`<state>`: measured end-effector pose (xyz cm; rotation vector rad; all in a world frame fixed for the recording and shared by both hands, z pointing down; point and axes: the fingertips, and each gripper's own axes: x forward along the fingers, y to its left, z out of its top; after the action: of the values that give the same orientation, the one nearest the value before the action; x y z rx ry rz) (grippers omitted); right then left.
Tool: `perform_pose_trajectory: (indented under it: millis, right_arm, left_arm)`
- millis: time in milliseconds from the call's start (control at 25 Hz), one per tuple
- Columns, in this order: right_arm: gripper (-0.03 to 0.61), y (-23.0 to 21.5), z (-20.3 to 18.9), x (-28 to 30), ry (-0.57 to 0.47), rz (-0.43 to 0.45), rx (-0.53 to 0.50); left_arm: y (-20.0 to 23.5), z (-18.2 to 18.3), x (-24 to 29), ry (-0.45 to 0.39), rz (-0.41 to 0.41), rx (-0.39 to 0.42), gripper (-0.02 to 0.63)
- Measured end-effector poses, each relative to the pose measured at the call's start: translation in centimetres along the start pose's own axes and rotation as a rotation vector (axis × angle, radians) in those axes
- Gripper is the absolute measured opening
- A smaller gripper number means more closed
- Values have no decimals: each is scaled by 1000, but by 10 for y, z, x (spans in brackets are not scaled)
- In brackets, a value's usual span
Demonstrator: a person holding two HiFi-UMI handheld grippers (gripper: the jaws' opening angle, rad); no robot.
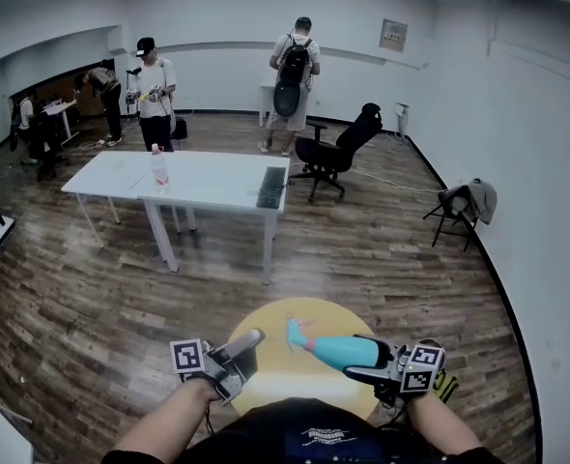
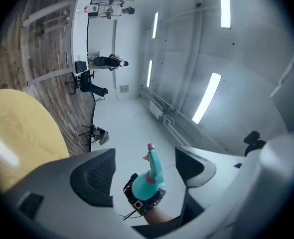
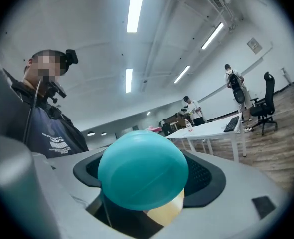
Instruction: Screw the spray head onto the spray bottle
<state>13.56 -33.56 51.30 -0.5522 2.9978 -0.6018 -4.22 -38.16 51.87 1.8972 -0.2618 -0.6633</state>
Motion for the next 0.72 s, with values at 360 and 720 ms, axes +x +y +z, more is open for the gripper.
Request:
perform_pose_trajectory:
  millis: [360, 720]
  right_arm:
    - [428, 27, -21, 15, 149, 95, -174]
    - [428, 36, -14, 10, 137, 161, -32]
  left_arm:
    - [-25, -83, 52, 464, -8, 403, 166]
    - [-47, -100, 54, 600, -70, 565, 175]
